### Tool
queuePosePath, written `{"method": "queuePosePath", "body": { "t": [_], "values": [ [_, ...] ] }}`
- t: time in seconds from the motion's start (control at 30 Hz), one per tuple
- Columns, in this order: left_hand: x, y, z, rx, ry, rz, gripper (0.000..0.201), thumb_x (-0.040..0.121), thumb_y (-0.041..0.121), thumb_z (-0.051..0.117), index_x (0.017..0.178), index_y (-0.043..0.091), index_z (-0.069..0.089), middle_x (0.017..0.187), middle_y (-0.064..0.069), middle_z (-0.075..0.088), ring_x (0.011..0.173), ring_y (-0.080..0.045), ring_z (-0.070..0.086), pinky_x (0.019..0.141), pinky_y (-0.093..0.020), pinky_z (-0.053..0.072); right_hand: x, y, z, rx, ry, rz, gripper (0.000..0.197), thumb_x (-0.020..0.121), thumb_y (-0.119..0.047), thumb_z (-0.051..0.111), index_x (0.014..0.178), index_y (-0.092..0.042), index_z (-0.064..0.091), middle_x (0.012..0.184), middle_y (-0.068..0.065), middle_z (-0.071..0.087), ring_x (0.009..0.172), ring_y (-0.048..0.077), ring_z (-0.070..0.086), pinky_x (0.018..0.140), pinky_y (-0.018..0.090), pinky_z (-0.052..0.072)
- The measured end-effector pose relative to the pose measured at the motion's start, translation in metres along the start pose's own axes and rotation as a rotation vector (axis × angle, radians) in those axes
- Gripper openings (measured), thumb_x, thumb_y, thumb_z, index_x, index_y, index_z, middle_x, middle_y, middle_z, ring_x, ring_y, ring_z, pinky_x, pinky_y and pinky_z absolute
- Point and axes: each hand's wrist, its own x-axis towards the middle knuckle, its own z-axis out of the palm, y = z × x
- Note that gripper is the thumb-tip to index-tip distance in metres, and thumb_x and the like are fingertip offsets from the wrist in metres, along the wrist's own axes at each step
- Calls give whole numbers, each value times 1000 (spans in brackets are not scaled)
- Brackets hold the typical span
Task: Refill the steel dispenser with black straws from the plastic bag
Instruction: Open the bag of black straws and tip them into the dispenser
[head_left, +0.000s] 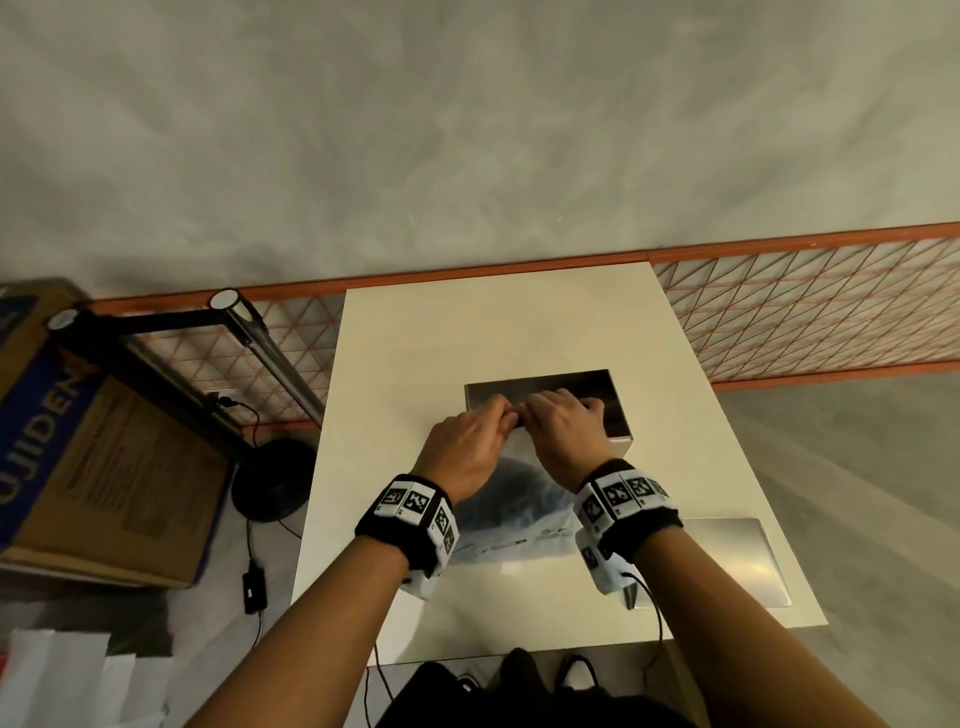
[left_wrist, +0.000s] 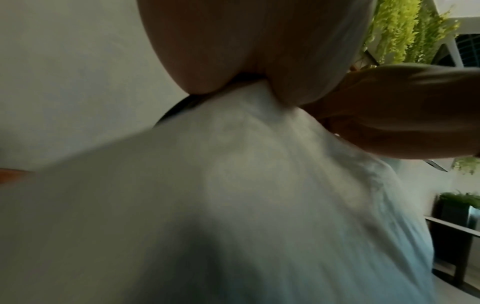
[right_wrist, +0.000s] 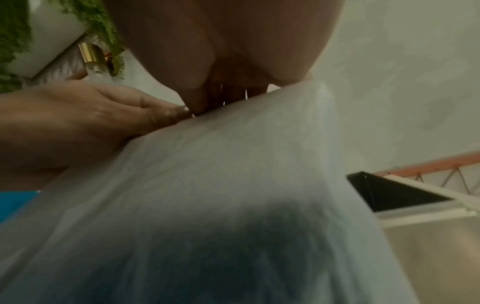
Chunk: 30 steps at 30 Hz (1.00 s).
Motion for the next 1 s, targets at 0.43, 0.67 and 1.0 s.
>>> {"method": "queuePosePath", "body": {
  "t": [0.43,0.67,1.0],
  "values": [
    [-13,-14,-4,40,58,19,14,108,34,38,105,24,47,75,-3,66,63,-34,58,55,-39,43,-3,8,11,21,159,10,40,98,-41,31,81,-20,61,79,-6,60,75,20,56,74,41,35],
    [-30,-39,-14,86,57,-25,20,110,37,35,107,22,48,79,-1,67,67,-32,60,57,-36,38,-9,23,9,60,143,52,28,101,-32,43,80,-20,57,77,-4,57,73,24,54,74,43,38],
    [-35,-41,-28,93,13,-38,4,106,27,40,102,27,40,81,3,64,66,-32,52,60,-43,46,2,-12,-8,-95,-76,-84,39,99,-46,31,90,-24,62,91,-7,65,88,17,61,102,59,31]
  ]
}}
